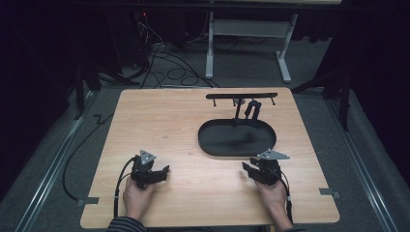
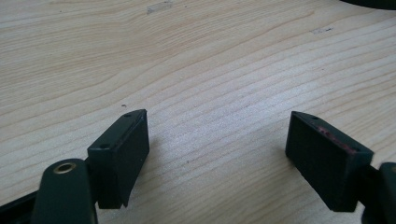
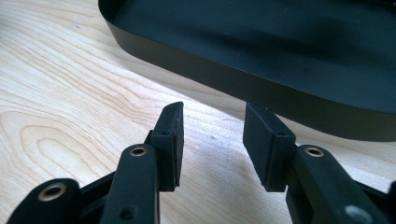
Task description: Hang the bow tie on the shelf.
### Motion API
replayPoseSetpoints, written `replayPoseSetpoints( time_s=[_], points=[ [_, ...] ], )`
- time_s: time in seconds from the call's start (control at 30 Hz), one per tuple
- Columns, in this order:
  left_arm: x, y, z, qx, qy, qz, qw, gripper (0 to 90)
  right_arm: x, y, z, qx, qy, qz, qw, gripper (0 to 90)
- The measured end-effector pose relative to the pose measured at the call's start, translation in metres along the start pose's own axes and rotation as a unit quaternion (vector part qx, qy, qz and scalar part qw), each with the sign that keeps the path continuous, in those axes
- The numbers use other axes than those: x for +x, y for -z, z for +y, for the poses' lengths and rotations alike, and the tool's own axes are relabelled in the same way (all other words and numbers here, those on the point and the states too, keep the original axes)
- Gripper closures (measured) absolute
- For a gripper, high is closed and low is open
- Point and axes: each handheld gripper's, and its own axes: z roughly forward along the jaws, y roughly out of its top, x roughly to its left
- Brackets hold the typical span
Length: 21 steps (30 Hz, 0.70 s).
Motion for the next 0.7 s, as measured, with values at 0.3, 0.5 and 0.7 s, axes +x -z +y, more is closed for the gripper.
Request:
replayPoseSetpoints(
  time_s=[0.3,0.5,0.7],
  points=[
    [0.0001,0.0,0.0,0.0,-0.001,0.0,1.0,22.0,0.0019,-0.0068,-0.0044,0.008,0.0,-0.004,1.0,59.9],
    [0.0,0.0,0.0,0.0,0.0,0.0,1.0,22.0,0.0055,-0.0101,-0.0058,0.013,0.008,-0.008,0.9998,59.6],
    [0.0,0.0,0.0,0.0,0.0,0.0,1.0,21.9,0.0073,-0.0104,-0.0058,0.015,0.018,-0.014,0.9996,57.9]
  ],
)
